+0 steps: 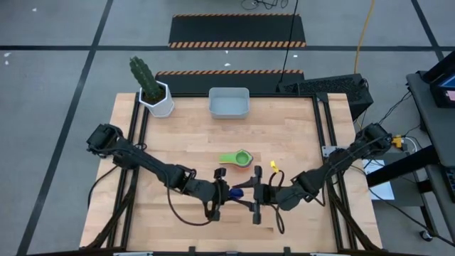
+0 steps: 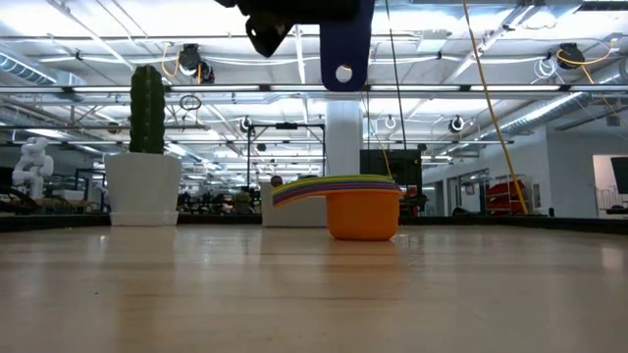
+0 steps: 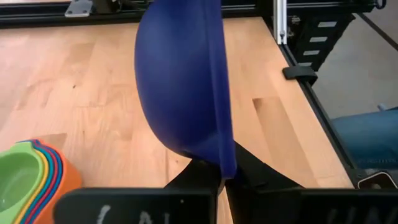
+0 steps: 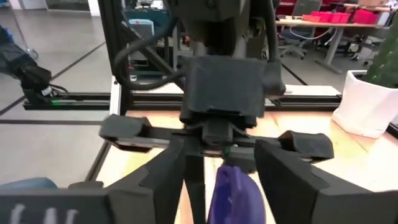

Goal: Nest measuring cups in basket
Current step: Stack the violet measuring cup on top of the green measuring cup

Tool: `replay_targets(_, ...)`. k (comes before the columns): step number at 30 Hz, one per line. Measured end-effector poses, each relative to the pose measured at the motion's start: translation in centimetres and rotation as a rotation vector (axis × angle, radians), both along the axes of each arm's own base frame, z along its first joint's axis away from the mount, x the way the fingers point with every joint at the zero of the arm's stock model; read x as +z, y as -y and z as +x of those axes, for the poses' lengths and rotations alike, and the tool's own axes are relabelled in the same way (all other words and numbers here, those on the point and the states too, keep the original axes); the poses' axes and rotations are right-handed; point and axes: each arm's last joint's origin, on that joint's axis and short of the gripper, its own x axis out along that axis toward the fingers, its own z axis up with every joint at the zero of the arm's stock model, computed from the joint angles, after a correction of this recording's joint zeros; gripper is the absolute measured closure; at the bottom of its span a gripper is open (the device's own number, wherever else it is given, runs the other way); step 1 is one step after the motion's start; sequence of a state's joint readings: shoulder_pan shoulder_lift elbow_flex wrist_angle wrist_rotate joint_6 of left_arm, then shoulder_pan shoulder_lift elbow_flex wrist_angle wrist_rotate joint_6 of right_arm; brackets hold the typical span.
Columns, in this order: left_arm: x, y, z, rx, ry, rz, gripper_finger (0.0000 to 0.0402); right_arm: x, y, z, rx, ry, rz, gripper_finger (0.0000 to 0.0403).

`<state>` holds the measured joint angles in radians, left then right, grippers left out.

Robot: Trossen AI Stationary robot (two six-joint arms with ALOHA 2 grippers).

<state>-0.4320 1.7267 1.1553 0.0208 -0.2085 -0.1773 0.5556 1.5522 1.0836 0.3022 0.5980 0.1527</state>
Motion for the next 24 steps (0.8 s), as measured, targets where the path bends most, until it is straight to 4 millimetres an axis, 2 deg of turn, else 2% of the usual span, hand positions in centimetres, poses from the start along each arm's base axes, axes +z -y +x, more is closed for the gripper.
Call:
replay_targets(7,-0.06,0.04,-0.04,-0.011,-0.003,0.013,0.0394,-0.53,0.83,0.42,0.03,-0.056,0.033,0.0302)
replay_targets(13,-0.12,0.09,-0.06,-0.014,-0.008,0.012,0.0396,-0.51,0.78,0.43,0.062,-0.059,0.016,0.0387)
replay_targets(16,-0.14,0.01,-0.01,-0.011,-0.006,0.018,0.0395,-0.49,0.79,0.41,0.061,-0.059,0.012,0.0397)
replay_targets(19,-0.06,0.05,0.02,0.01,0.0,-0.006,0.0368,-0.58,0.78,0.39,0.066,-0.069,0.006,0.04)
replay_targets(24,0.12,0.12,-0.06,0.07,0.014,-0.016,0.0294,-0.52,0.84,0.27,0.068,-0.074,-0.021,0.0402)
